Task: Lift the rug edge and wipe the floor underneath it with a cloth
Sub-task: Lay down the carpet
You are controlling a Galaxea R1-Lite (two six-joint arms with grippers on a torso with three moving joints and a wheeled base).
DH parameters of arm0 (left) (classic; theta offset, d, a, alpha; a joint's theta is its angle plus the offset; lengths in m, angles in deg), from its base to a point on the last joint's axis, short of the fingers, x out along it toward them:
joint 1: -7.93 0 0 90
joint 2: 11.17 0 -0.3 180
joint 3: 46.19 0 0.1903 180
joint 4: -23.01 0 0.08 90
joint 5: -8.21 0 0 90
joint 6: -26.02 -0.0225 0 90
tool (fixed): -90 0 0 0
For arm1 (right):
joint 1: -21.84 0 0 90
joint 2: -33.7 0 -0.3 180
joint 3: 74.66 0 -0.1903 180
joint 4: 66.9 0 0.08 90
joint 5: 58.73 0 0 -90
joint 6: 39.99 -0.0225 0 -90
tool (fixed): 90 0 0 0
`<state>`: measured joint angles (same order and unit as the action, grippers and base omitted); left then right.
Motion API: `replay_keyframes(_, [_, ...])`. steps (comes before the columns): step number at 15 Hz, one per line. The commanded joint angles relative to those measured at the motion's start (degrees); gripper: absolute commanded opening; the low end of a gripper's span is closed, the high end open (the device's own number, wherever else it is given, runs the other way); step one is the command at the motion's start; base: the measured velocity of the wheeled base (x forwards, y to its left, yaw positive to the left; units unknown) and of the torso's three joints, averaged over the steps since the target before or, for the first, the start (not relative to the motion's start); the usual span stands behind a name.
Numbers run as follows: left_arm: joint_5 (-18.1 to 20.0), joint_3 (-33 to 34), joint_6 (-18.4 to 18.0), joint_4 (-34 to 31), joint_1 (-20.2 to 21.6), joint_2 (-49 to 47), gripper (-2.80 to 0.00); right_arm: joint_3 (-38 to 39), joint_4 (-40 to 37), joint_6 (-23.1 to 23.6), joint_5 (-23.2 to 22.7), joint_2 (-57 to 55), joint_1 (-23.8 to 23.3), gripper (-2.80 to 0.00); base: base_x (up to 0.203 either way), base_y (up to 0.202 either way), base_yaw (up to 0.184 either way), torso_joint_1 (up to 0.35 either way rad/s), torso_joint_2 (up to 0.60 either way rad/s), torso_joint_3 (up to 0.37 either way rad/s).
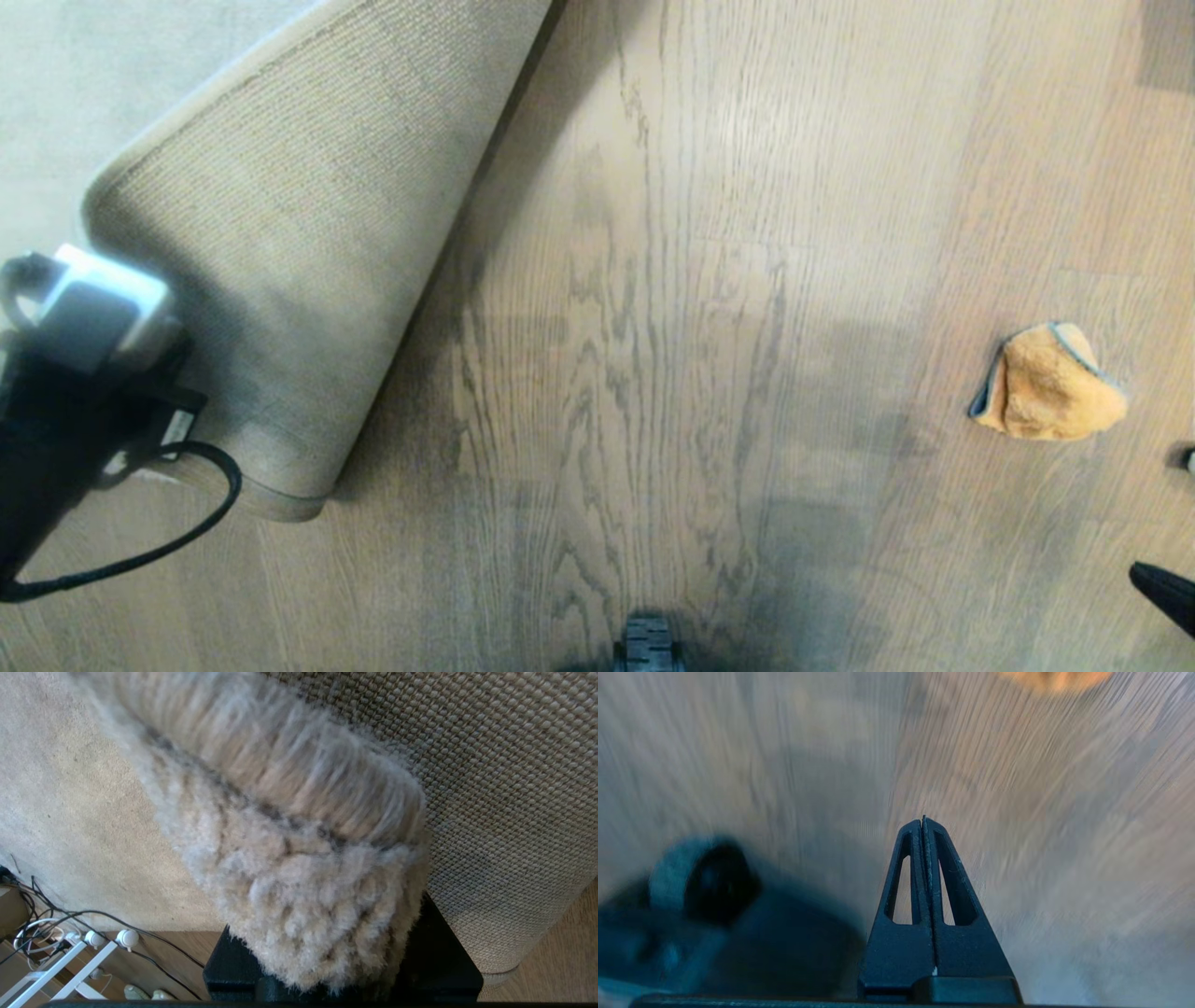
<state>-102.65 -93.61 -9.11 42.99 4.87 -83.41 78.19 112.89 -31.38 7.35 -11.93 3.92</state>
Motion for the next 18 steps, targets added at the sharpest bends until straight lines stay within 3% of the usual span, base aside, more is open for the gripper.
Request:
replay_keyframes(1, [-0.14,0.23,-0.2,0.24,-0.02,0.52,-2.8,2.25,-2.56,4.92,-0.09,5.81,0.4,-2.8,0.0,0.0,0.0,0.0,0.0,0.0])
replay_keyframes(4, [-0.14,0.32,-0.29,0.16,-0.02,0.87,-2.8,3.76,1.28,7.43,3.62,5.73,1.03,-2.8,0.0,0.0,0.0,0.0,0.0,0.0])
replay_keyframes(6, [-0.23,0.32,-0.29,0.07,0.07,0.96,-2.8,3.78,0.02,7.63,6.2,6.16,3.33,-2.8,0.0,0.0,0.0,0.0,0.0,0.0])
replay_keyframes(11, [-1.2,0.23,-0.46,-0.55,0.07,1.32,-2.8,3.78,-7.12,7.71,6.75,7.32,5.9,-2.8,0.0,0.0,0.0,0.0,0.0,0.0])
replay_keyframes(18, [-1.11,0.32,-0.46,-0.63,0.07,0.87,-2.8,3.78,-12.69,4.35,17.62,12.87,11.03,-2.8,0.0,0.0,0.0,0.0,0.0,0.0])
